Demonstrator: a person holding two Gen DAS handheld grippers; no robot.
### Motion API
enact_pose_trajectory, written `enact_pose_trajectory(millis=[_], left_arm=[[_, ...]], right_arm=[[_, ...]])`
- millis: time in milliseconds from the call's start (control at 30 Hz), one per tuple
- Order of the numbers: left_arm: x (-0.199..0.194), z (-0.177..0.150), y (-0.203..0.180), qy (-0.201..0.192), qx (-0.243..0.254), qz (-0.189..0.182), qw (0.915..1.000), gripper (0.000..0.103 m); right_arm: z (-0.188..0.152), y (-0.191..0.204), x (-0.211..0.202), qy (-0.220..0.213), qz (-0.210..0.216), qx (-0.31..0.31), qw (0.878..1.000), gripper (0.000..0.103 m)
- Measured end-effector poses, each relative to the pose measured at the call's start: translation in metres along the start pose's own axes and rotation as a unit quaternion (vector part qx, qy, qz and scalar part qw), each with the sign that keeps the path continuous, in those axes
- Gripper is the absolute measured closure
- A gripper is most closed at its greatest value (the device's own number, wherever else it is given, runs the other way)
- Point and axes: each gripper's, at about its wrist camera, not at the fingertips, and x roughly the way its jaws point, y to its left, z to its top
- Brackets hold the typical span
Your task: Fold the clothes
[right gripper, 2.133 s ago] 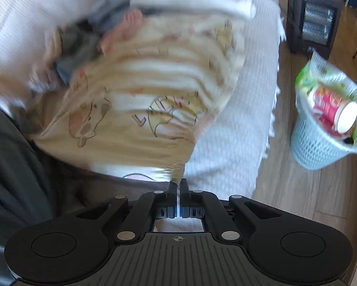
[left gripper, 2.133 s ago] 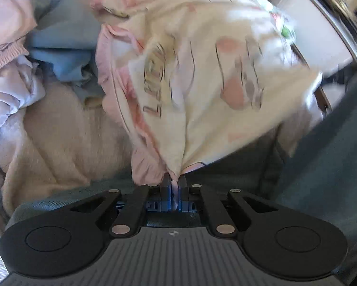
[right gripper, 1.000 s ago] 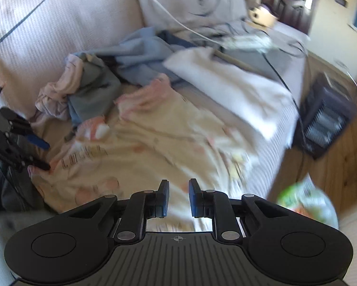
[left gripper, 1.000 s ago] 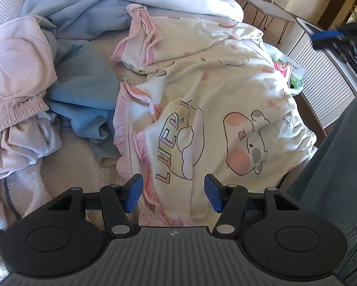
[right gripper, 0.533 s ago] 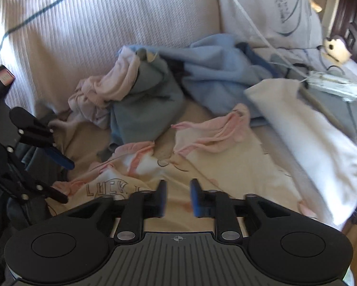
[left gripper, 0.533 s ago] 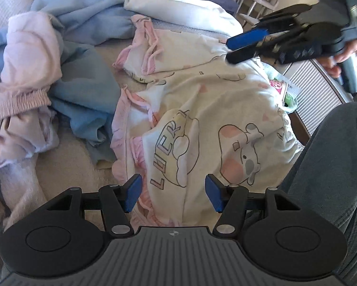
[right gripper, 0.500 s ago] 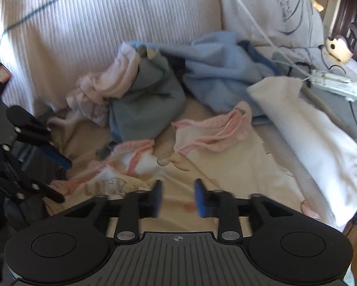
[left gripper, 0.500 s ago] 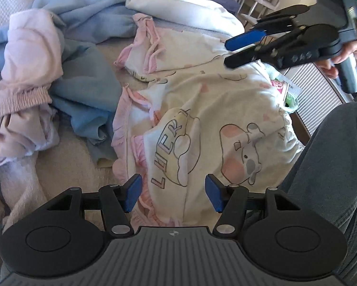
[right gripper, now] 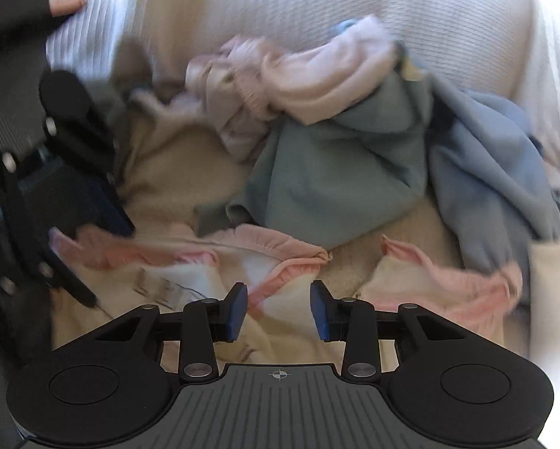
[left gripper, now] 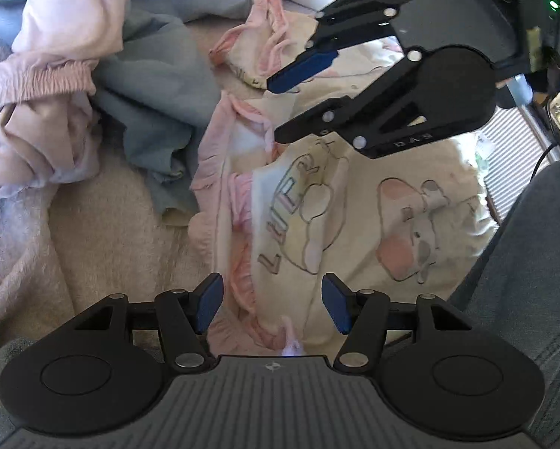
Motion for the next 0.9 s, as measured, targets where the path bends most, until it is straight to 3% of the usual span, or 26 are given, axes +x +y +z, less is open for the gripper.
enact_pose_trajectory(millis=[67, 100, 133, 200, 300, 533, 633, 700, 800, 900], left_arm=[[0.003, 0.001, 0.002, 0.002, -0.008, -0.001, 1.0000, 0.048], [0.004, 0.001, 0.003, 0.002, -0.012, -0.006, 0.9999, 0.048], [0.005, 0.001, 0.003, 0.001, -0.013, -0.010, 0.9999, 0.048], [0.006, 0.001, 0.001, 0.001, -0.011, -0.016, 0.9998, 0.048], [0.007, 0.000, -0.001, 0.000, -0.008, -0.024, 0.9997, 0.048], [0.009, 0.002, -0.008, 0.001, 0.004, -0.024, 0.9997, 0.046], [0.012, -0.002, -0.010, 0.010, 0.005, -0.015, 0.9998, 0.045], [0.012, -0.005, -0.010, 0.015, 0.006, -0.011, 0.9998, 0.045], [0.003, -0.008, -0.007, 0.002, -0.004, -0.012, 0.9999, 0.045], [-0.010, -0.008, -0.001, -0.030, -0.025, -0.010, 0.9992, 0.049]], right_arm=[[0.002, -0.001, 0.011, 0.008, 0.001, -0.012, 1.000, 0.067], [0.003, -0.003, 0.016, 0.012, 0.003, -0.010, 1.000, 0.074], [0.004, -0.003, 0.019, 0.017, 0.001, -0.011, 1.000, 0.087], [0.004, -0.004, 0.025, 0.024, -0.008, -0.011, 1.000, 0.099], [0.006, -0.016, 0.018, 0.003, -0.015, 0.036, 0.999, 0.100], [0.010, -0.076, -0.006, -0.054, -0.107, 0.132, 0.984, 0.100], [0.007, -0.092, 0.009, -0.061, -0.104, 0.164, 0.979, 0.100], [0.005, -0.097, 0.028, -0.039, -0.106, 0.177, 0.978, 0.099], [0.000, -0.099, 0.040, -0.012, -0.107, 0.194, 0.975, 0.089], [-0.004, -0.101, 0.016, -0.046, -0.105, 0.213, 0.970, 0.087]])
